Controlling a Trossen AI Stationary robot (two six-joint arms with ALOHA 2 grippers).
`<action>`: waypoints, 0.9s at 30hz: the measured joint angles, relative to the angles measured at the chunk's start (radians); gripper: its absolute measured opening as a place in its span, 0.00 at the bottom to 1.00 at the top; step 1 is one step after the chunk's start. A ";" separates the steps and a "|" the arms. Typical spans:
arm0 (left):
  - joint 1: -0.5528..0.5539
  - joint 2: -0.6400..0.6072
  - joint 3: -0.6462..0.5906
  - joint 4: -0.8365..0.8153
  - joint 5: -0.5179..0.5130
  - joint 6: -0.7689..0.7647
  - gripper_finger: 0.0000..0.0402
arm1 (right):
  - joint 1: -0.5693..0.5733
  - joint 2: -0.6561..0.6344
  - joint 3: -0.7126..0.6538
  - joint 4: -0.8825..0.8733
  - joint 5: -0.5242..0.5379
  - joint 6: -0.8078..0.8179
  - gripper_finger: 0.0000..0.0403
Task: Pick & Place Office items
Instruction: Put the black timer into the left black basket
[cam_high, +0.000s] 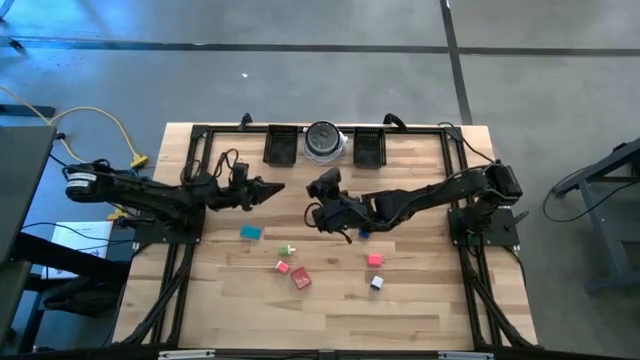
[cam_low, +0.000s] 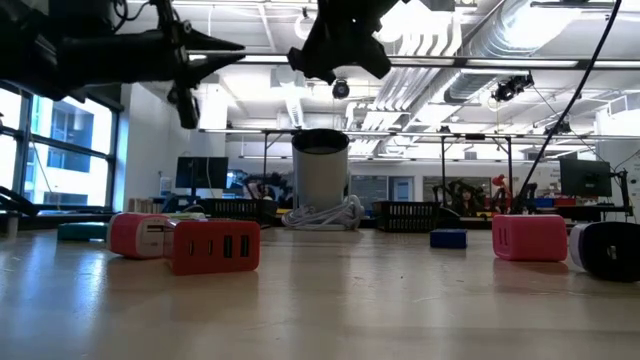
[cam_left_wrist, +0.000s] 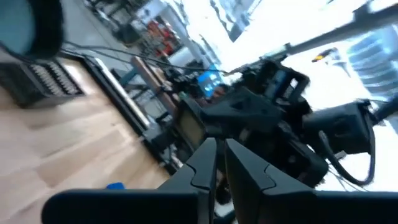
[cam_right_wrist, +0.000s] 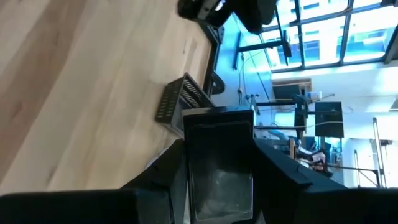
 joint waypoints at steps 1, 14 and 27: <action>-0.001 0.029 0.009 0.015 0.002 -0.001 0.09 | 0.000 0.000 0.000 0.003 -0.003 0.000 0.33; 0.004 0.207 0.101 0.111 0.099 0.007 0.28 | 0.000 0.000 0.000 -0.010 -0.009 0.011 0.33; 0.008 0.207 0.104 0.080 0.044 0.002 0.33 | 0.000 0.000 0.000 0.009 -0.060 0.012 0.33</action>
